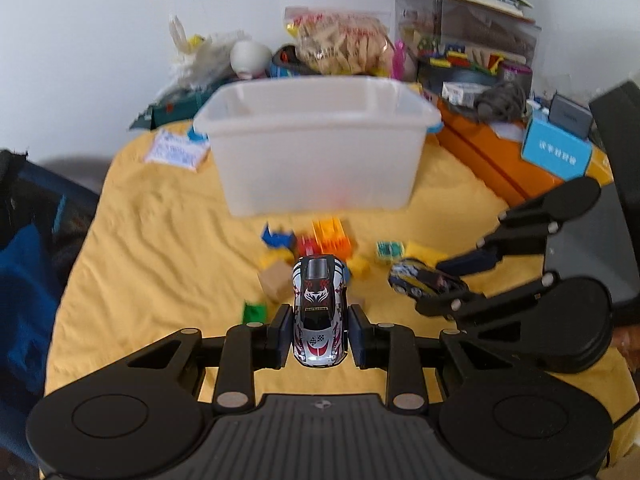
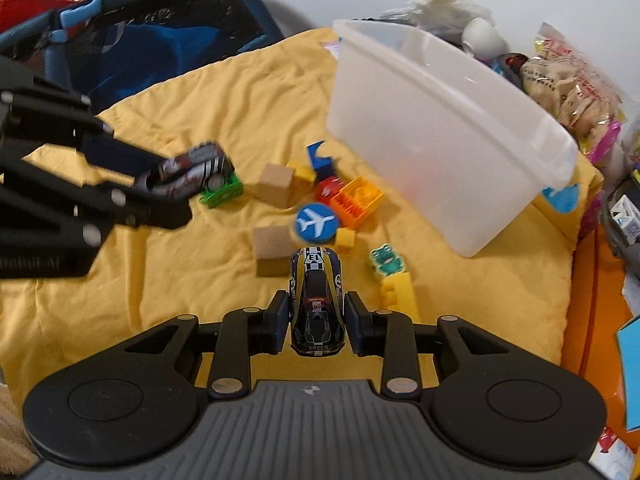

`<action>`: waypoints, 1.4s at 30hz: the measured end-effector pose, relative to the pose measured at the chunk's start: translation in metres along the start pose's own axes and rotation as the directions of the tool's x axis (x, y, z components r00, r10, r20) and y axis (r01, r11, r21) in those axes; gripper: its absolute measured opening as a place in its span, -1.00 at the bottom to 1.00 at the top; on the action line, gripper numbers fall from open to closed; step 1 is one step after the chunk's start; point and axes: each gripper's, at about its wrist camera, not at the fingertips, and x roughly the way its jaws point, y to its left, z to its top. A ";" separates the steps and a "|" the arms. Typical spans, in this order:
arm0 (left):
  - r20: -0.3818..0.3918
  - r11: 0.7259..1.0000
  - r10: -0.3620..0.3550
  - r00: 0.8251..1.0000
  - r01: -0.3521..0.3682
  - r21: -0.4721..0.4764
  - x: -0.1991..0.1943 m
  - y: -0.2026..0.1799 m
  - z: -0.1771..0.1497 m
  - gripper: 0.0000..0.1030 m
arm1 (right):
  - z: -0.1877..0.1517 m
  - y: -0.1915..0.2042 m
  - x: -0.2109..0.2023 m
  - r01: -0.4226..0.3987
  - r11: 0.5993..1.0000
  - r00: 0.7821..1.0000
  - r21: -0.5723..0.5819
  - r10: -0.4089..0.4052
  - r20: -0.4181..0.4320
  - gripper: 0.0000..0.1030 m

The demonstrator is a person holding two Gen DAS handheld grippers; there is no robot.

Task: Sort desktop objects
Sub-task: 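Carry the red-white car in the left tool and black car in the right over the bin, drop both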

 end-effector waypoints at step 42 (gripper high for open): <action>0.088 1.000 0.005 0.996 -0.006 0.010 0.026 0.037 0.037 -0.13 | 0.036 -0.069 -0.012 0.208 0.934 0.944 0.291 -0.269 0.189 -0.33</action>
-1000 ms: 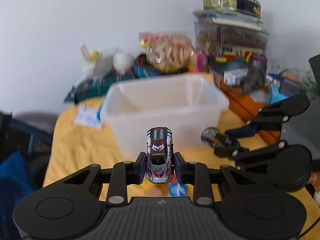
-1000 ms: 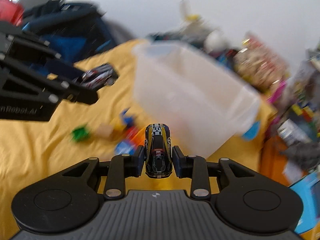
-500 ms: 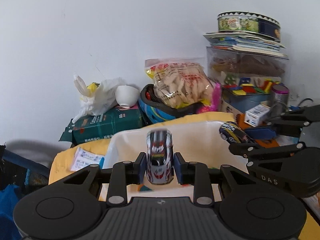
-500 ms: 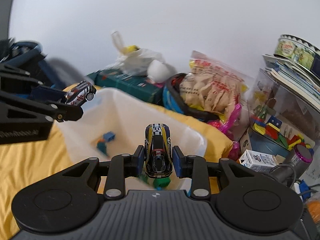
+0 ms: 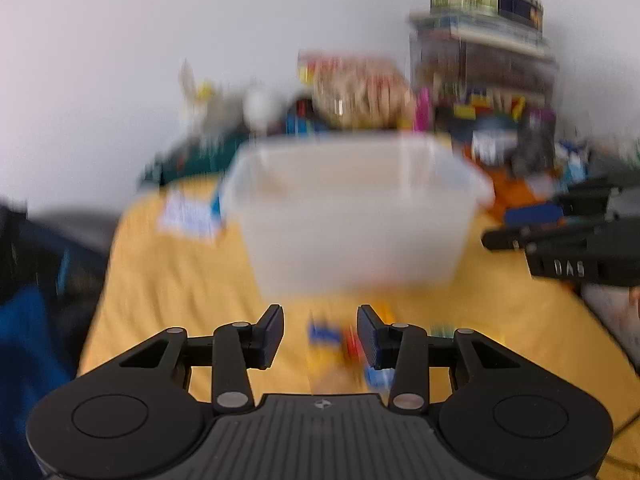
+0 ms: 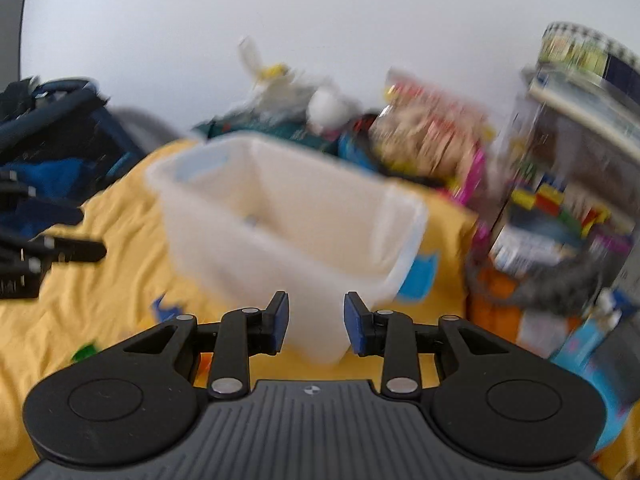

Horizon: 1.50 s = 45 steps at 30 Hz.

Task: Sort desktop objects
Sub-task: 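Carry the red-white car in the left tool and black car in the right over the bin, drop both, then grasp the wooden cube with the left tool while the right tool grasps another wooden cube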

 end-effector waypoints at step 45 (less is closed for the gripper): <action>-0.159 0.954 0.060 0.985 -0.103 -0.280 0.078 -0.014 -0.054 -0.13 | -0.101 0.044 0.011 -0.211 0.976 0.931 0.046 0.215 -0.295 -0.33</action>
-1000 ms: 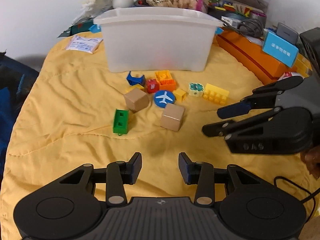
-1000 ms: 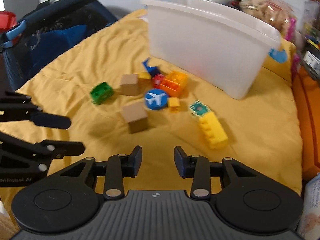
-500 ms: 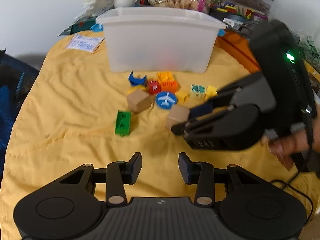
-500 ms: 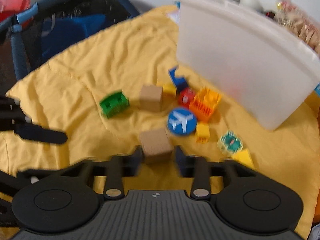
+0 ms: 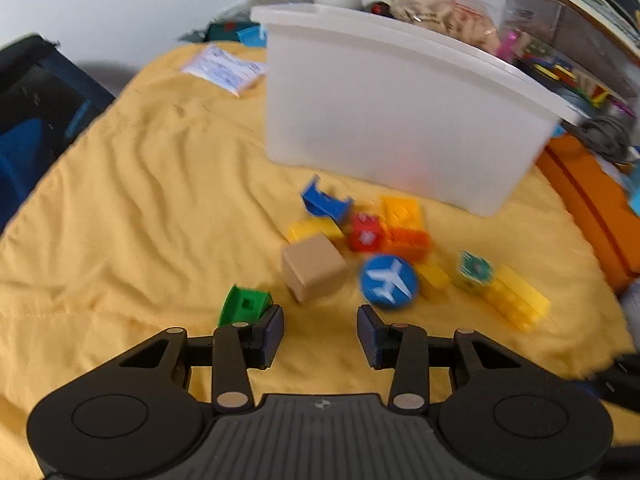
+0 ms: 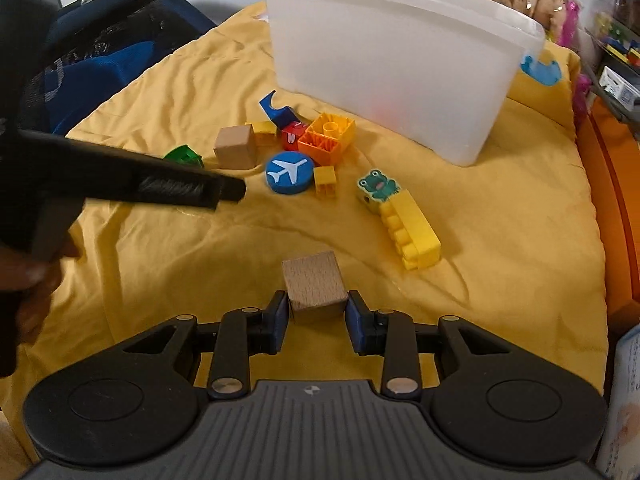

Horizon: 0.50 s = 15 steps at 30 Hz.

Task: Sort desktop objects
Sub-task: 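Grasp the wooden cube with the left tool while the right tool grasps another wooden cube, then carry both wooden cubes over the white bin and open both tools to drop them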

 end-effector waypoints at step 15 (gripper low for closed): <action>0.009 0.989 -0.092 0.996 0.090 0.118 -0.013 0.015 0.003 -0.36 | -0.009 0.002 0.003 0.012 1.000 1.000 -0.002 -0.012 0.019 -0.26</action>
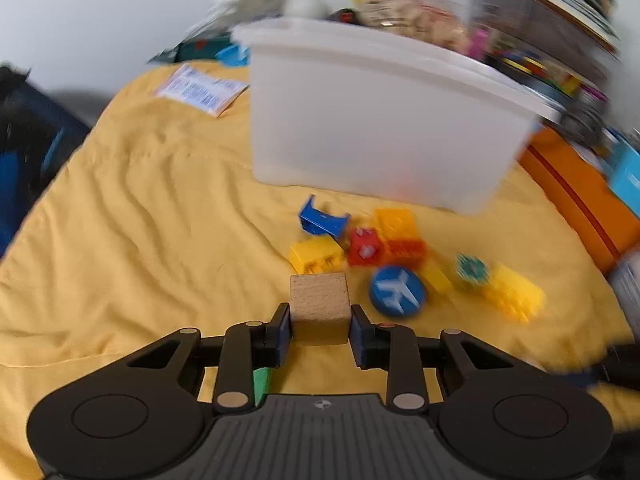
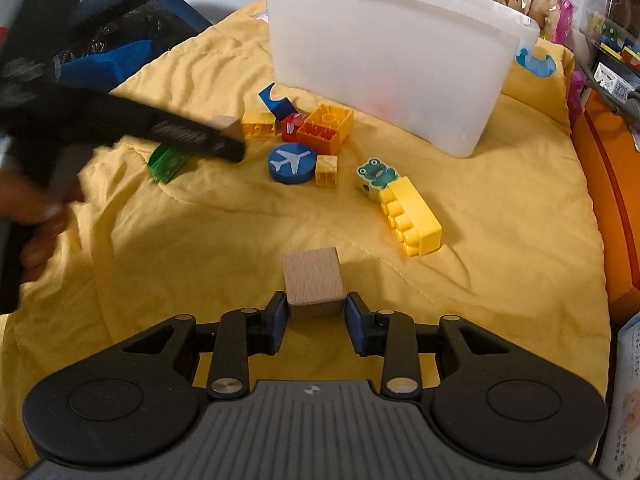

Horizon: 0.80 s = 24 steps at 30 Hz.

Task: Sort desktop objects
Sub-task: 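Carry both wooden cubes over the white bin and open both tools to drop them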

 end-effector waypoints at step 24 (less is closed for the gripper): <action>0.184 0.984 -0.078 0.980 0.045 0.175 -0.092 -0.020 0.058 -0.35 | 0.060 -0.022 -0.040 0.095 0.995 0.985 -0.012 -0.093 0.143 -0.37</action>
